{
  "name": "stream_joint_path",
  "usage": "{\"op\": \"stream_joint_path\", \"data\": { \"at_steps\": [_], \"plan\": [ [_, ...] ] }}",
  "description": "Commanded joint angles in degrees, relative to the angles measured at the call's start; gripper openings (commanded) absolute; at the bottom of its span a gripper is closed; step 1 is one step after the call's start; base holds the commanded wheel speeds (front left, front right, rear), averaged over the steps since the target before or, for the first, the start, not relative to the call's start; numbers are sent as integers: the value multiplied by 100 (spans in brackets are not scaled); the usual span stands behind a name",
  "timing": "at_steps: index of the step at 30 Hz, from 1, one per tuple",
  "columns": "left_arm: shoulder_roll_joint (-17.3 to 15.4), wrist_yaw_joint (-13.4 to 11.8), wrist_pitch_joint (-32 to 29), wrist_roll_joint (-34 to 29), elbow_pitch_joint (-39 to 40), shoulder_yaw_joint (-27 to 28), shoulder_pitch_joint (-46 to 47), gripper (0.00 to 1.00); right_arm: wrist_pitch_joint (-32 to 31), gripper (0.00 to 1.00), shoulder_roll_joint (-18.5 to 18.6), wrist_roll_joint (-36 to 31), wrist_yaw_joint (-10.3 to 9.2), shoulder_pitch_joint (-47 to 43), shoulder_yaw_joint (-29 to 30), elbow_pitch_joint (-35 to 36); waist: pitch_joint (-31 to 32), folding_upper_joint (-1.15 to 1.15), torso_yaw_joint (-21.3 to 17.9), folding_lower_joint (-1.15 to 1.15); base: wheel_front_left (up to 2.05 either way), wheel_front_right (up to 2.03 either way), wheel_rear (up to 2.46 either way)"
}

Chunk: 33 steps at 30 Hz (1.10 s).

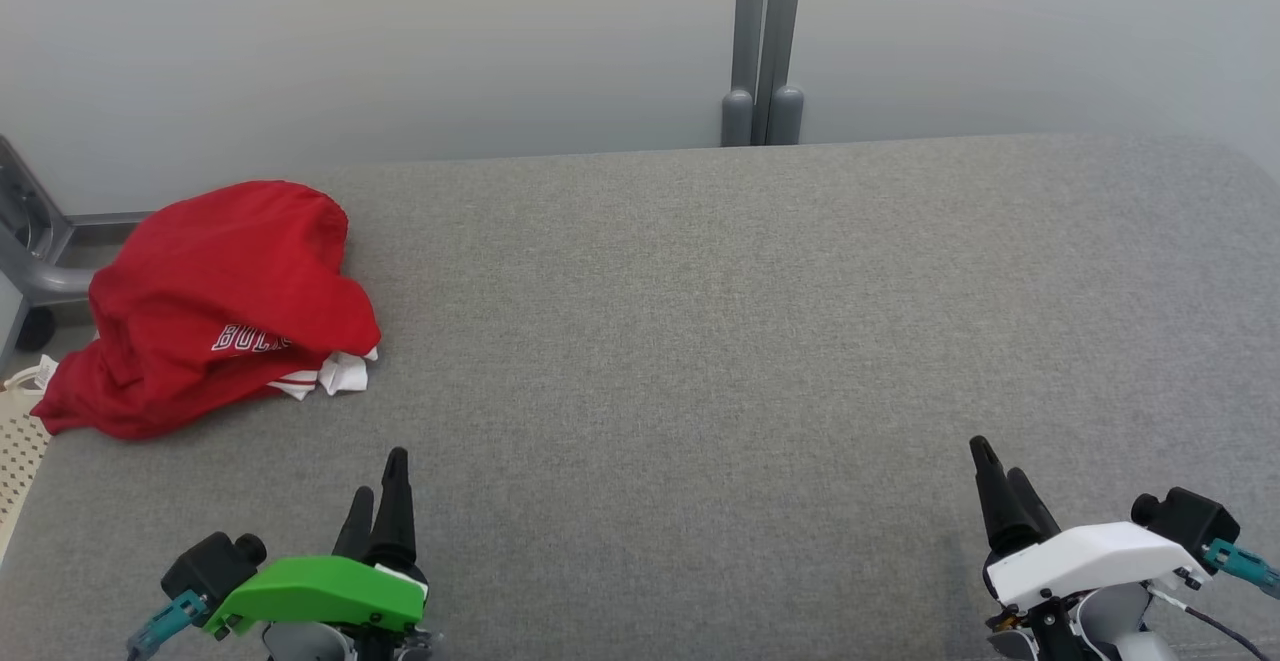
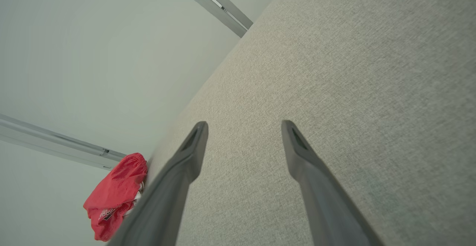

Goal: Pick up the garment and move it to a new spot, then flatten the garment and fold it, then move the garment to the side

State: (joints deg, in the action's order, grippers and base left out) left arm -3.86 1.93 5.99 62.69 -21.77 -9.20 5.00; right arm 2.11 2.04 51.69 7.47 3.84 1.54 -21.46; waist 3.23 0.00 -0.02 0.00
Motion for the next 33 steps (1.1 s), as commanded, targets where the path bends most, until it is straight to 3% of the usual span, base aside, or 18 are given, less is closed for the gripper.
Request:
{"op": "stream_joint_path", "data": {
  "at_steps": [1, 18, 33],
  "plan": [
    [-86, -71, 71, -306, 32, -78, 122, 100, 33, 100, 38, -324, 2, 110, -27, 96, 9, 0, 2, 0, 0, 0, 0],
    [-351, -609, 248, -1625, -161, -572, 275, 100, -22, 100, 55, -1800, 2, 70, -135, 327, 90, 0, 0, 0, 0, 0, 0],
    [-603, -827, 428, -2248, -110, -689, 273, 100, -57, 100, 68, -2781, 3, 15, -188, 379, 182, 0, 15, 0, 0, 0, 0]
  ]
}}
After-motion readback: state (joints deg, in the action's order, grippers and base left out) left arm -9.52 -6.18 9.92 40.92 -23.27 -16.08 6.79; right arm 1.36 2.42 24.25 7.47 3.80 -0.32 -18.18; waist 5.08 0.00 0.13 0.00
